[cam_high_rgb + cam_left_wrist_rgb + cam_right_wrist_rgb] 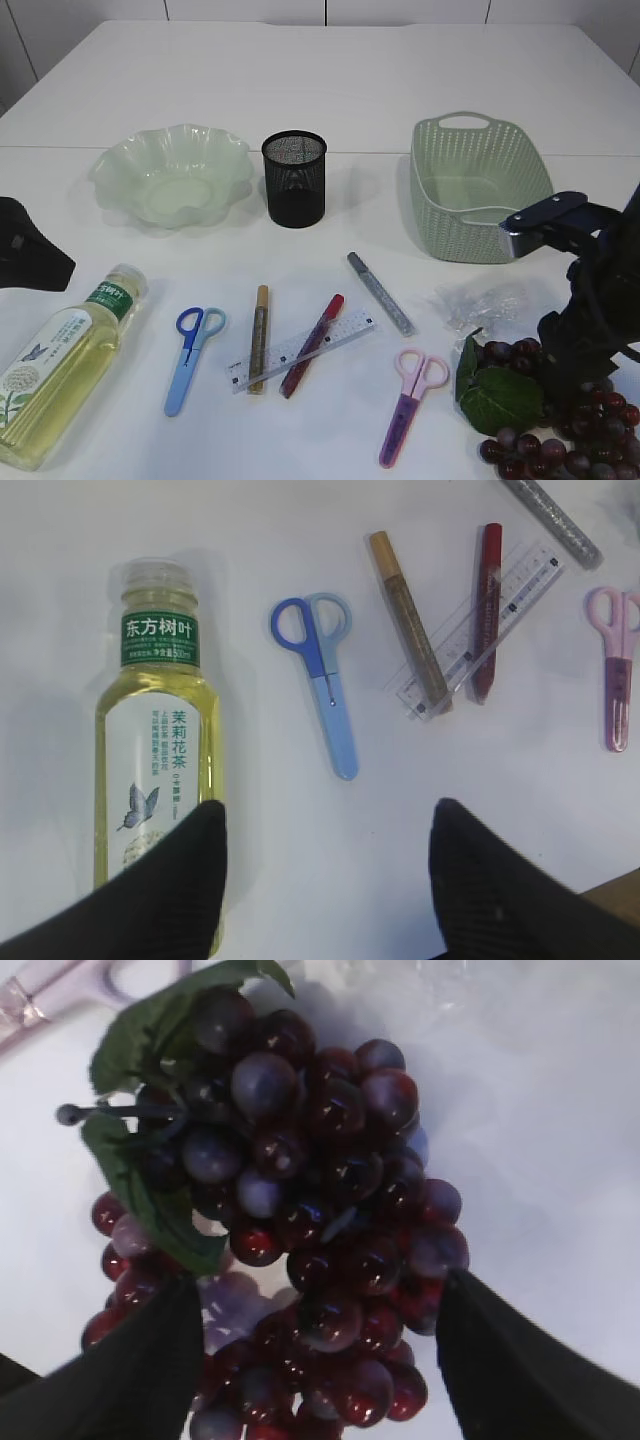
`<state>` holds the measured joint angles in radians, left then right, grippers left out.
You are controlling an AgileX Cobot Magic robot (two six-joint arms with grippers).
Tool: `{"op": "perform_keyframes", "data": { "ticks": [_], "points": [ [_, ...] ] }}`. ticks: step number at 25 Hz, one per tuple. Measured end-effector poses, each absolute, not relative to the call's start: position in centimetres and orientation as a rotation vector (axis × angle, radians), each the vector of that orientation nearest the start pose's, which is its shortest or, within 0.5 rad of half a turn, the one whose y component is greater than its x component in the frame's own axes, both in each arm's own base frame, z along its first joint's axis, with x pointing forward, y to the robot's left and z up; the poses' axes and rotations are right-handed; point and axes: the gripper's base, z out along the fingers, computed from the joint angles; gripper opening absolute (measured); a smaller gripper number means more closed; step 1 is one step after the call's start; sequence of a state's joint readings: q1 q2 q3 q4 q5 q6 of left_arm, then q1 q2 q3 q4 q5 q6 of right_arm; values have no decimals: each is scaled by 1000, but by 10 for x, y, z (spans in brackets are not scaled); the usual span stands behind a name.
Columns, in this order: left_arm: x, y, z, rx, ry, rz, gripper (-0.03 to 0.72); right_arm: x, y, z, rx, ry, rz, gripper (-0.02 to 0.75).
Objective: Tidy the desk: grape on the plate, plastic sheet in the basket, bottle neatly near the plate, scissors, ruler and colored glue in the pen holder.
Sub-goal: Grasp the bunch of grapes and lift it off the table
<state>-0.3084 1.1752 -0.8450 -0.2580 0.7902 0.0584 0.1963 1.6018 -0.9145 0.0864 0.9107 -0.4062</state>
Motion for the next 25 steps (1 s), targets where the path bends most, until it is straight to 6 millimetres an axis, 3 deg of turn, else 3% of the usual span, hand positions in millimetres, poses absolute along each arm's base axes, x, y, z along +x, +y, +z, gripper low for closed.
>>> {"op": "perform_keyframes", "data": {
  "ticks": [6,25],
  "points": [
    [207,-83,283,310,2597,-392,468,274,57,168,-901,2984,33,586],
    [206,-83,283,312,2601,-391,468,288,59,137,-930,3011,24,596]
  ]
}}
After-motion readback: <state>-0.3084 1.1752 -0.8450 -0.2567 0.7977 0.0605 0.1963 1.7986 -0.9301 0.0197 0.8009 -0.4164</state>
